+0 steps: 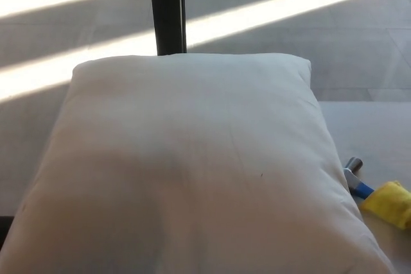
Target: A hammer is kept on the right hand side and a pillow is kept on the left hand side on the desk infront of the robot and the robot uses its right hand to pick up the hammer and makes a downward swinging motion to hit the pillow
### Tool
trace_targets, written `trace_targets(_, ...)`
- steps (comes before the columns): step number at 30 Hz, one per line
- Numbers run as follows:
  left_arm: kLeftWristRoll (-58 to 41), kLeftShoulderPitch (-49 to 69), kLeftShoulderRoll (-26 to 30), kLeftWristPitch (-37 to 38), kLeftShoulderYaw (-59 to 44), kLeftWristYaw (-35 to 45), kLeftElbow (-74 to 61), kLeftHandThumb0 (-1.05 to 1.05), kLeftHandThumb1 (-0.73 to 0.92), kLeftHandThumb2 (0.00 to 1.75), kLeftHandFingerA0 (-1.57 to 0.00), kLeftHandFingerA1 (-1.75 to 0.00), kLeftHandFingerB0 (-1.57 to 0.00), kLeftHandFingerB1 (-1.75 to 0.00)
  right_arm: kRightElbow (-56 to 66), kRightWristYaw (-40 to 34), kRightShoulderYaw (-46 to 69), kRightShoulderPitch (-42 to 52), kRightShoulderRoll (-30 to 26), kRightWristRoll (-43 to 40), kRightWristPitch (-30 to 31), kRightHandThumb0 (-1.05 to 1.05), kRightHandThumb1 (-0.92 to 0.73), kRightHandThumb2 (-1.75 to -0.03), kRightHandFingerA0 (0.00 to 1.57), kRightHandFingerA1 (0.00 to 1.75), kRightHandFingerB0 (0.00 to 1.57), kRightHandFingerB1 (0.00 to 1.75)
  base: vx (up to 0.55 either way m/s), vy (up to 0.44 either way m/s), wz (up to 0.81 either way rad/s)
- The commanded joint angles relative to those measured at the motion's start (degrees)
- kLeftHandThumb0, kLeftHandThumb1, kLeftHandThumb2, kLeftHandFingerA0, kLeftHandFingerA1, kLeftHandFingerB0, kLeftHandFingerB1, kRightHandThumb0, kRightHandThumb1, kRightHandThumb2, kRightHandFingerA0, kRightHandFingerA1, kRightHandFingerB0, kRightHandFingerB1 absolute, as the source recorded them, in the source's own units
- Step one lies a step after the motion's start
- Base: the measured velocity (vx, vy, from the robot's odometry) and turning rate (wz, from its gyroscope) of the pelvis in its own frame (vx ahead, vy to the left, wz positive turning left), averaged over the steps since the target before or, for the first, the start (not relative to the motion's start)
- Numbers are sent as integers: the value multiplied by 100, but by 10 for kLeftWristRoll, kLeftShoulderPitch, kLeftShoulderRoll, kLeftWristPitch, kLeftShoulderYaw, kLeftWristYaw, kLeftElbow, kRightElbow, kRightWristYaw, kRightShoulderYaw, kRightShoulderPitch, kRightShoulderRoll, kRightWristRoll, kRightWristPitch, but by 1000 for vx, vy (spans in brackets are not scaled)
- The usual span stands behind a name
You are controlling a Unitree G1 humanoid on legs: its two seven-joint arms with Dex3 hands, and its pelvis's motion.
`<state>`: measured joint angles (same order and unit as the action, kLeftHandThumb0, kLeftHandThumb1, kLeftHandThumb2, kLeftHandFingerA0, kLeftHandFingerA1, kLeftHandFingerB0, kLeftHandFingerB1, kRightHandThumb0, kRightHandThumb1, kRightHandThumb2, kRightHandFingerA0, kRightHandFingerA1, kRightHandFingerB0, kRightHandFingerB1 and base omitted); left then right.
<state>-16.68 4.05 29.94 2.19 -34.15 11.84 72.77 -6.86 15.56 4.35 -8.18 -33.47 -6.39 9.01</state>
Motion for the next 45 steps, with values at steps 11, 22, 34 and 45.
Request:
trace_targets(11, -13, 3, 15, 7, -10, 10, 2, -64, 72, 61, -60, -62, -48, -48, -26, -18, -103, 6, -43, 171, -26, -88, -75, -63, 6, 31, 19, 27, 0, 0, 0)
trace_targets(22, -3, 7, 14, 15, 2, 13, 1, -64, 72, 61, -61, -58, -50, -47, -72, -33, -90, 5, -59, 196, -40, -80, -56, -93, 6, 41, 15, 42, 0, 0, 0)
trace_targets(34, -10, 7, 13, 15, 6, 6, -3, -63, 71, 60, -64, -58, -51, -47, -76, -39, -158, 5, -40, 266, -83, -72, -53, -86, 4, 41, 17, 42, 0, 0, 0)
trace_targets(45, -14, 14, 9, 20, 2, 27, 1, -62, 71, 61, -61, -56, -49, -45, -106, -17, -174, 6, -60, 287, -63, -76, -54, -88, 4, 39, 13, 41, 0, 0, 0)
